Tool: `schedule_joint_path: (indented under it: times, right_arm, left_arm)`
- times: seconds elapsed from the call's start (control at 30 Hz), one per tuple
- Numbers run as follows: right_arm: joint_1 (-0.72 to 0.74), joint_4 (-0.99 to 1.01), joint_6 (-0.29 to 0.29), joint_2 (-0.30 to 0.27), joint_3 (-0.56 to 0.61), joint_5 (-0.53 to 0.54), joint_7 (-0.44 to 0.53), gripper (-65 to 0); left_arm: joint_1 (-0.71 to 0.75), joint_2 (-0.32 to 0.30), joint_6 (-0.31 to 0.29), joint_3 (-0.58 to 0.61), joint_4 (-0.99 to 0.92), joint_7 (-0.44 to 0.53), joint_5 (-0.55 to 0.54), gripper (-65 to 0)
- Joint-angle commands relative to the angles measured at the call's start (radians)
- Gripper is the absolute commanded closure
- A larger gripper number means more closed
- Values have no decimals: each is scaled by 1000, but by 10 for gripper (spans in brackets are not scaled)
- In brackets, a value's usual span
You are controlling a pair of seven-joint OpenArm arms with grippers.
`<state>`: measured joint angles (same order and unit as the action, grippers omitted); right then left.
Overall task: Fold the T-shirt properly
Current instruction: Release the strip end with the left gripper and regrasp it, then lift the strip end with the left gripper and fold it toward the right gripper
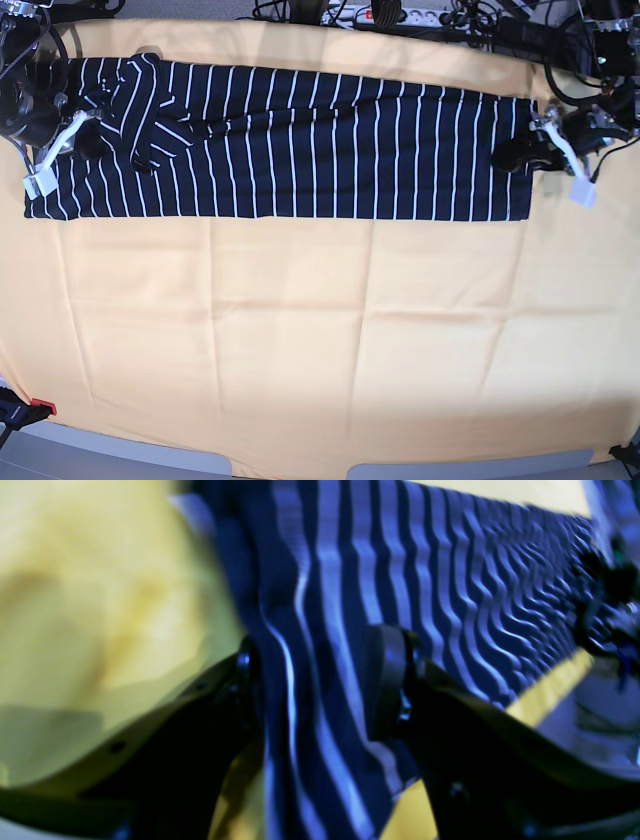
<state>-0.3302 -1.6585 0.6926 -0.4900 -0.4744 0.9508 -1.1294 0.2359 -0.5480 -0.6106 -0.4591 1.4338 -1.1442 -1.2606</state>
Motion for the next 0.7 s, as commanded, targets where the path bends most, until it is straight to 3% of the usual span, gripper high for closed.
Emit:
schedule_joint_path:
  times: [0.0, 0.17, 0.23, 0.33, 0.4, 0.57, 0.67]
  right_arm:
    - [6, -13, 6, -20, -10, 18, 5, 0]
    - [6, -13, 6, -21, -10, 21, -8, 0]
    - [9, -13, 6, -21, -10, 29, -16, 0]
    - [9, -13, 6, -29, -10, 64, -23, 0]
    - [9, -13, 6, -36, -10, 93, -23, -32]
    - [10, -15, 6, -40, -11, 101, -27, -34]
    - [19, -16, 6, -46, -11, 177, -43, -68]
  left_arm:
    - [2, -14, -2, 20, 11, -11, 14, -297]
    - [-2, 19, -3, 68, 11, -3, 14, -285]
    - [-5, 21, -3, 68, 11, 1, 15, -199]
    - [-26, 21, -3, 45, 11, 0, 47, 0]
    - [-42, 18, -2, 12, 11, 2, 60, 0]
    - [-57, -20, 14, -81, 11, 40, 82, 0]
    - [-57, -57, 16, -114, 11, 43, 83, 0]
